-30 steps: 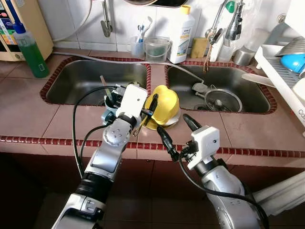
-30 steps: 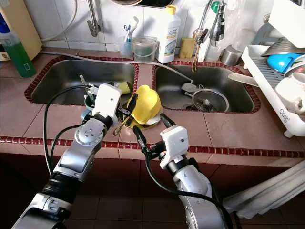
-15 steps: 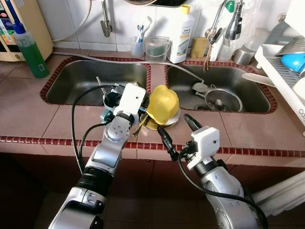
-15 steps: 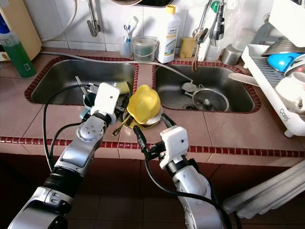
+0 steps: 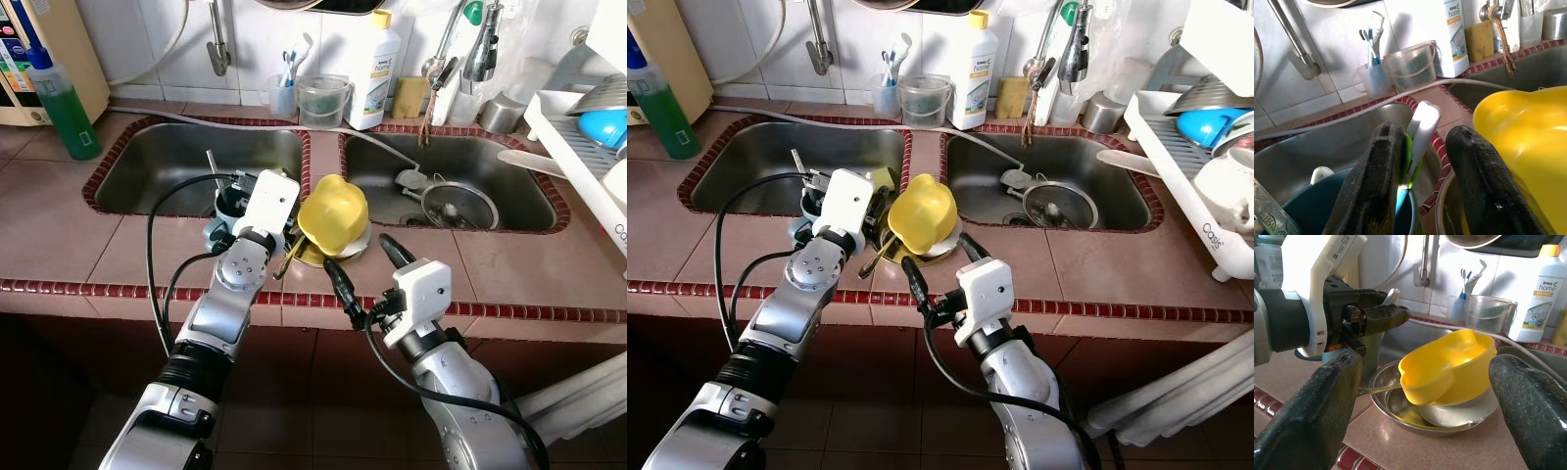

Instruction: Kitchen organization

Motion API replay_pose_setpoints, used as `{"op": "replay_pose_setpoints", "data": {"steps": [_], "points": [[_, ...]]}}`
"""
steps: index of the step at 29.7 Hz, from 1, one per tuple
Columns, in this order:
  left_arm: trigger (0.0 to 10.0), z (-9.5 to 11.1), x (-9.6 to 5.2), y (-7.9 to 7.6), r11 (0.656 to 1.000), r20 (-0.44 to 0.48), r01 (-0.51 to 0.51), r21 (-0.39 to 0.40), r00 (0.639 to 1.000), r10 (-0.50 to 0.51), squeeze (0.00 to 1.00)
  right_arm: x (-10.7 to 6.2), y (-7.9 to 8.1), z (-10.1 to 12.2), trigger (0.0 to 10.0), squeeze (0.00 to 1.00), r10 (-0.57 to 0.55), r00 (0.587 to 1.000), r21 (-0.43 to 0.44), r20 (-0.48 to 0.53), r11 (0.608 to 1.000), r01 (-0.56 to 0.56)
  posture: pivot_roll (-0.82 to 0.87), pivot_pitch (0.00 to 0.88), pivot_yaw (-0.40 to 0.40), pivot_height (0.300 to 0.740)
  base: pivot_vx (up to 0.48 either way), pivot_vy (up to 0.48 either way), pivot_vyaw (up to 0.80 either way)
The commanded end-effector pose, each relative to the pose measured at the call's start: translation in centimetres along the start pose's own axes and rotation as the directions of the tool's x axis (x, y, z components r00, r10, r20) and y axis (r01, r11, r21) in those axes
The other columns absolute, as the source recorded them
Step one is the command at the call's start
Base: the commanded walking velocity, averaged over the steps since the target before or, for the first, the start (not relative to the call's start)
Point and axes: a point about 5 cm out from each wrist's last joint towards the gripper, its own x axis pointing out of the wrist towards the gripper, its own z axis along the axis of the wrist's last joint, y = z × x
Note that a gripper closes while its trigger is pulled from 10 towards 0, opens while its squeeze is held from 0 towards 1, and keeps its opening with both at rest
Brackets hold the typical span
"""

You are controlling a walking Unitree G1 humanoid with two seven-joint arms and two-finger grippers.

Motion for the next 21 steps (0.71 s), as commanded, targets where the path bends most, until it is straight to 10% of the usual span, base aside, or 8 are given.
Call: {"op": "replay_pose_setpoints", "data": {"steps": [1, 21], "points": [[0.0, 0.01, 0.13, 0.17, 1.0, -0.005, -0.008, 0.011, 1.0, 0.008, 0.0, 0.15, 0.17, 0.36, 10.0, 0.0, 0.008, 1.0, -0.008, 0.013, 1.0, -0.008, -0.21, 0.071, 0.006, 0.74, 0.0, 0.0, 0.0], [0.0, 0.39, 0.2, 0.09, 1.0, 0.013, -0.019, 0.007, 1.0, 0.019, 0.0, 0.41, 0.26, 0.42, 10.0, 0.0, 0.023, 1.0, -0.009, 0.016, 1.0, -0.023, -0.2, 0.06, -0.011, 0.74, 0.0, 0.0, 0.0]]}}
